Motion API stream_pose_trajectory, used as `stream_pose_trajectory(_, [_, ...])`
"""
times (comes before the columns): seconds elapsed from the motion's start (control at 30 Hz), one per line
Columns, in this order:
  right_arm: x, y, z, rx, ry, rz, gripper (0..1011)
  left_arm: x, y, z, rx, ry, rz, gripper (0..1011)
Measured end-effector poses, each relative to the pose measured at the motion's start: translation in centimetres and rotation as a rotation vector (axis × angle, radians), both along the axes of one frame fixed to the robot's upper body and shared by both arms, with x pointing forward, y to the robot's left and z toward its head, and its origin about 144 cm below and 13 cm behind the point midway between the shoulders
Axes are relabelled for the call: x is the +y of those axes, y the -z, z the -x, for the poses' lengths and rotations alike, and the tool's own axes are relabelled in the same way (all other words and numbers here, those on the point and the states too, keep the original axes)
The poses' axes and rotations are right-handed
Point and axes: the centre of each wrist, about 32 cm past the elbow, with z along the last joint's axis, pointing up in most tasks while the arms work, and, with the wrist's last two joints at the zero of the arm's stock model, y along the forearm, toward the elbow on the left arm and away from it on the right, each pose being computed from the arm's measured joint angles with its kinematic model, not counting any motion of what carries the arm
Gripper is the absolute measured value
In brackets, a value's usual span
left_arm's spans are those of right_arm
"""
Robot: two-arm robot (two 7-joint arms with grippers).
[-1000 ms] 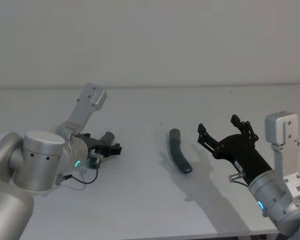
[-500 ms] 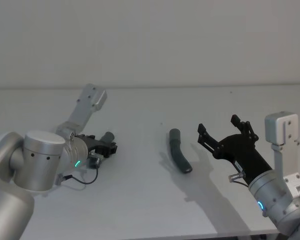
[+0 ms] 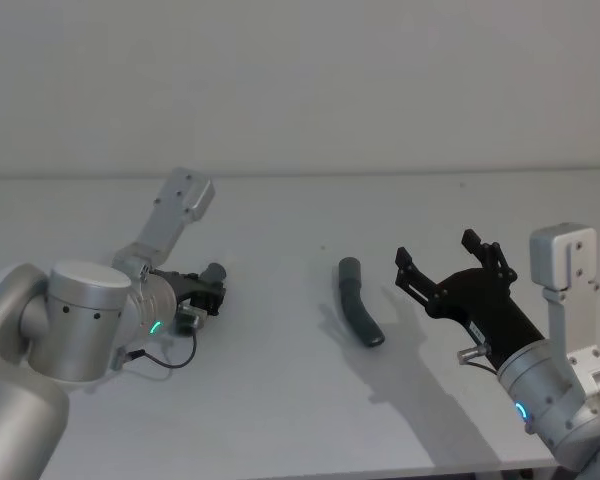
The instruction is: Use both hands to pick up one end of the pipe from the table, align the ends, and insert them.
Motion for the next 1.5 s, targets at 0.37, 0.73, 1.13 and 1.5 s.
stream_pose_trajectory(0.37, [0.0,0.0,0.0,0.0,0.0,0.0,1002,0.0,0.0,0.0,0.001,0.0,0.0,327])
stream_pose_trajectory(0.73, [0.0,0.0,0.0,0.0,0.0,0.0,1002,0.0,0.0,0.0,0.001,0.0,0.0,327])
stream_pose_trajectory(1.13, [-0.3,-0.5,0.0,0.035,-0.036,0.051,1002,0.0,0.0,0.0,0.001,0.0,0.0,327])
stream_pose_trajectory(1.5, [-0.4,-2.1,-0.5,0.137,-0.079,0.137,1002,0.0,0.0,0.0,0.001,0.0,0.0,327])
